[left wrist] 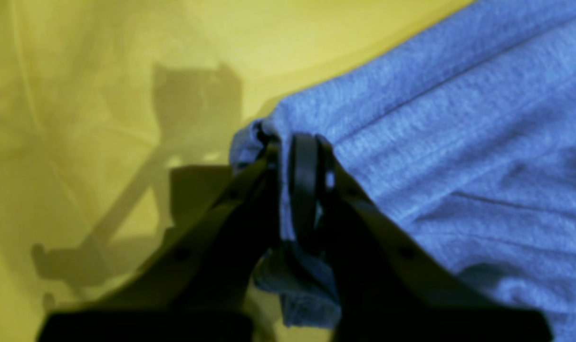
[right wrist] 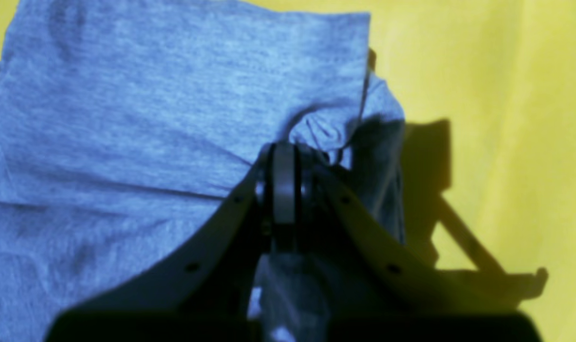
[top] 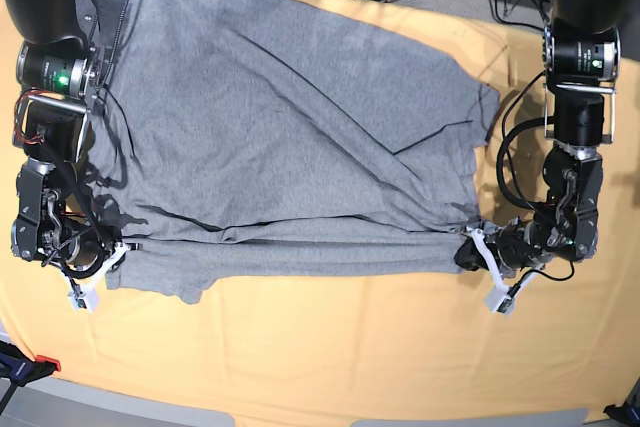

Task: Layout the t-shirt on the table in an organized manner, then fold the t-shirt properly
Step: 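Hold both hem corners and stretch the shirt taut between the grippers, then lower the hem onto the table and open both grippers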

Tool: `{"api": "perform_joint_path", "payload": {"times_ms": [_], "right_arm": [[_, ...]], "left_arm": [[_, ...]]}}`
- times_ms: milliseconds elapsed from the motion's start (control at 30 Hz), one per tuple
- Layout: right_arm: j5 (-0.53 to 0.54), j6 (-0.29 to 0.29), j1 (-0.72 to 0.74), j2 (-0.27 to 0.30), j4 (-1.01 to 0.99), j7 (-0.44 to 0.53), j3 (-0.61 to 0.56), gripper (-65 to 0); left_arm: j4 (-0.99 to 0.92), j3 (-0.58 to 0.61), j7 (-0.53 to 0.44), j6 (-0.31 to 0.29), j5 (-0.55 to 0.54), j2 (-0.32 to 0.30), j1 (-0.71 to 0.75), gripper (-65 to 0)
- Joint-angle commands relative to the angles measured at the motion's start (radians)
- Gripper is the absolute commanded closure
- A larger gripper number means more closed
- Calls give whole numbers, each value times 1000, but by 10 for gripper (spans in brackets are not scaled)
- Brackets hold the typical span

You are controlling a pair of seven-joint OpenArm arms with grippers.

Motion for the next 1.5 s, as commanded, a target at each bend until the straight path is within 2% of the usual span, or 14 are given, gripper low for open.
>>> {"api": "perform_joint_path", "payload": {"times_ms": [0, 167, 367, 567, 600, 700, 767, 867, 933, 1000, 1167, 1300, 1400, 1467], "right_arm": [[2, 0, 39, 13, 13, 22, 4, 0], [5, 13, 56, 5, 13, 54, 4, 0], [0, 9, 77, 5, 13, 197, 4, 0], [-56, -23, 123, 5, 13, 300, 4, -30], [-64, -41, 133, 5, 13, 309, 4, -101], [-82, -96, 166, 6, 13, 291, 5, -340], [-81, -116, 185, 8, 13, 259, 5, -418], [-81, -117, 205, 11, 14, 180, 5, -422], [-64, -69, 216, 18, 28, 111, 5, -419], [22, 9, 218, 37, 53, 29, 5, -415], [360, 217, 216, 116, 108, -214, 5, -415], [658, 235, 200, 168, 116, -468, 5, -370], [848, 235, 137, 217, 144, -561, 5, -331], [928, 235, 77, 250, 189, -578, 5, -331]], "left_arm": [[12, -7, -14, 0, -20, -16, -39, 0], [12, -7, -29, 1, -42, -15, -69, 0], [12, -7, -112, 1, -39, -10, -136, 0], [12, -7, -235, 39, 57, 0, -206, 0], [12, -7, -235, 55, 57, 1, -216, -28], [12, -7, -212, 69, 51, 0, -234, -326], [12, -8, -161, 69, 24, 0, -240, -495], [12, -8, -83, 69, 4, 0, -241, -494], [12, -8, -17, 67, -21, -3, -241, -494], [12, -8, 66, 42, -85, -14, -241, -494], [12, -8, 304, -144, -364, -58, -240, -494], [12, -8, 505, -182, -676, -115, -227, -494], [12, -8, 630, -182, -878, -150, -216, -494], [12, -8, 630, -182, -967, -170, -216, -494]]}}
